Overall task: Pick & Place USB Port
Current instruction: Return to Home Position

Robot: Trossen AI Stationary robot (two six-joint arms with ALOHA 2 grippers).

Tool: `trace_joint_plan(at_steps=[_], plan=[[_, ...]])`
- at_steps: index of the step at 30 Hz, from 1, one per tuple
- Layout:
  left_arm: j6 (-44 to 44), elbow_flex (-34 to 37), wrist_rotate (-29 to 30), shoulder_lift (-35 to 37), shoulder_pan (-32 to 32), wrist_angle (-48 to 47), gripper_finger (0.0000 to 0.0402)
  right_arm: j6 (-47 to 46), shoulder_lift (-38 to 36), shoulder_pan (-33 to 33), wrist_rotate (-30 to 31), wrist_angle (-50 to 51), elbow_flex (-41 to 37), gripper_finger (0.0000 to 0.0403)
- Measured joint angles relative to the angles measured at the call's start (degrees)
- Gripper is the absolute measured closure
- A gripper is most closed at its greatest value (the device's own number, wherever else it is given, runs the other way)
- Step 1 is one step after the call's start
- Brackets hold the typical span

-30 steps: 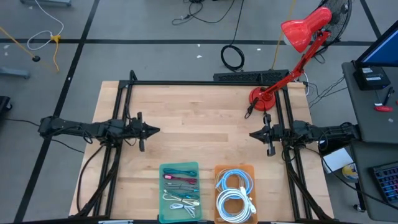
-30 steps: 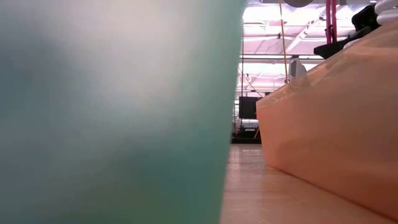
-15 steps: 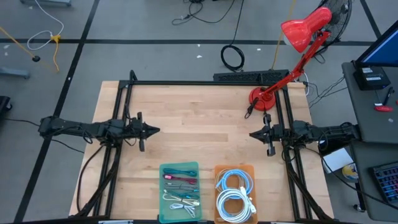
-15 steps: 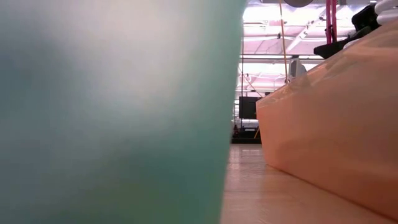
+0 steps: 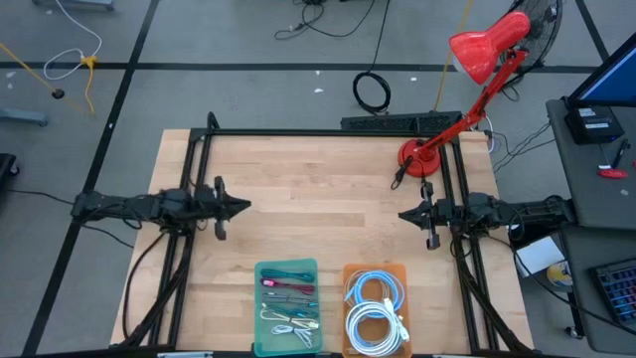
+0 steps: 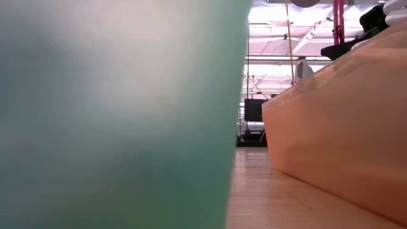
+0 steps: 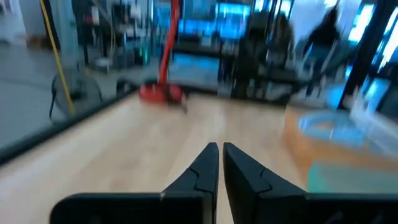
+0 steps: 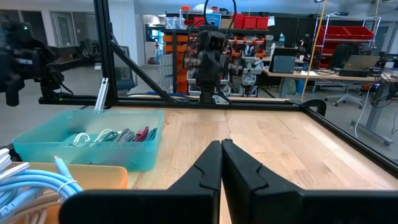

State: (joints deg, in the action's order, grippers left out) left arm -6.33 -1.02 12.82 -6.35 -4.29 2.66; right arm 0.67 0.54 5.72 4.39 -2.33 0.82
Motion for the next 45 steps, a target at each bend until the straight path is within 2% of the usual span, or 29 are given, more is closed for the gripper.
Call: trace_joint_plan(at_steps=[3,8,14,45], plan=[[0.0,0.0,0.1,6.2,0.1,0.4,0.0376,0.0,0.0,0.0,0.0,0.0,0.0,0.0403],[-0.1,-0.2,0.3,6.2,0.9,9.1,0.0376,0.0,0.2,0.0,0.0,0.0,0.0,0.0403],[0.0,-0.2,0.3,6.1,1.0,12.5,0.0376,0.0,0.2,0.0,0.0,-0.1,0.0,0.0403],[0.3,-0.1,0.3,6.1,1.0,12.1,0.0376,0.0,0.2,0.0,0.0,-0.5,0.0,0.0403]])
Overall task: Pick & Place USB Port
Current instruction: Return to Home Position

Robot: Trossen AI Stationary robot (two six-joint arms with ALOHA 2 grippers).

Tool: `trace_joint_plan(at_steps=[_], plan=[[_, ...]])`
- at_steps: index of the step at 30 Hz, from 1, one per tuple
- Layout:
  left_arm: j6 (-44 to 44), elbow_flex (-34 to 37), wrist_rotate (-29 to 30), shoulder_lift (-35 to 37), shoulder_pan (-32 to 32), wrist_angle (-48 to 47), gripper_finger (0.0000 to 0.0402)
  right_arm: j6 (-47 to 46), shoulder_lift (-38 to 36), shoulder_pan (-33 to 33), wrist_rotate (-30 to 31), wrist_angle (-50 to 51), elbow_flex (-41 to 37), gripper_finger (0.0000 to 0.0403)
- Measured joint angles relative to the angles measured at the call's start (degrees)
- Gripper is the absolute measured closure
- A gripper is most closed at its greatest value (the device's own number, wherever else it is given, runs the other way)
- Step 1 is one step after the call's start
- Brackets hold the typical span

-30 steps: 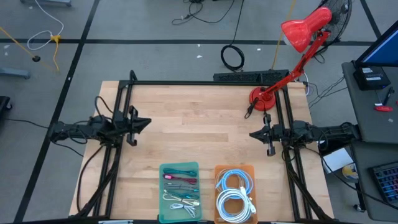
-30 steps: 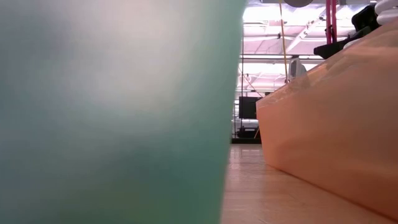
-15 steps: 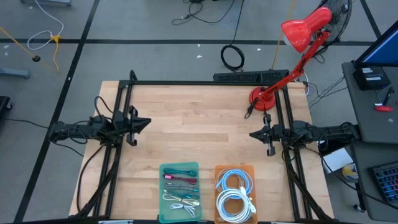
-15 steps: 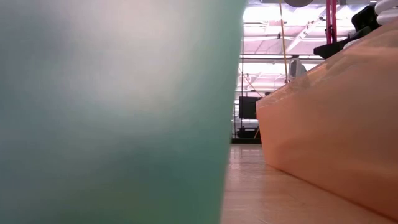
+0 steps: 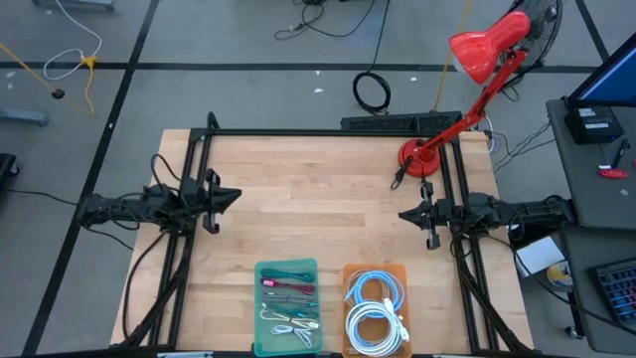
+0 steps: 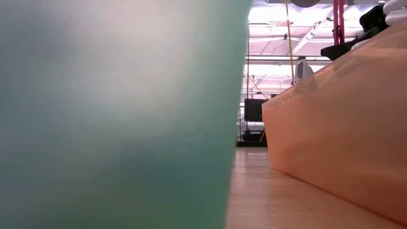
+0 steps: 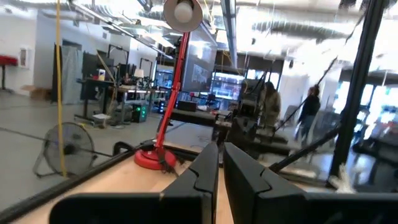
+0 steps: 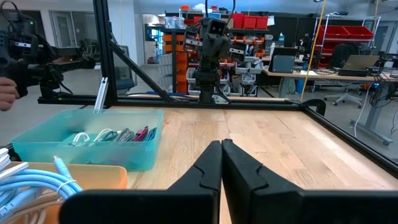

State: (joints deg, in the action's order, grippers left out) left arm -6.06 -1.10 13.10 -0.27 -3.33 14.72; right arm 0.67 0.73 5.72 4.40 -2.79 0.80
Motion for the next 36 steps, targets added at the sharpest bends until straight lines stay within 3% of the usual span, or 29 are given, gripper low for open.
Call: trace_joint_plan(at_steps=[9,36], plan=[[4.8,-0.1,-1.4,0.0,-0.5,-13.3,0.0376,0.0,0.0,0.0,0.0,0.0,0.0,0.0403],[6.9,0.0,-2.6,-0.5,-0.5,-12.5,0.0376,0.0,0.0,0.0,0.0,-0.3,0.0,0.0403]])
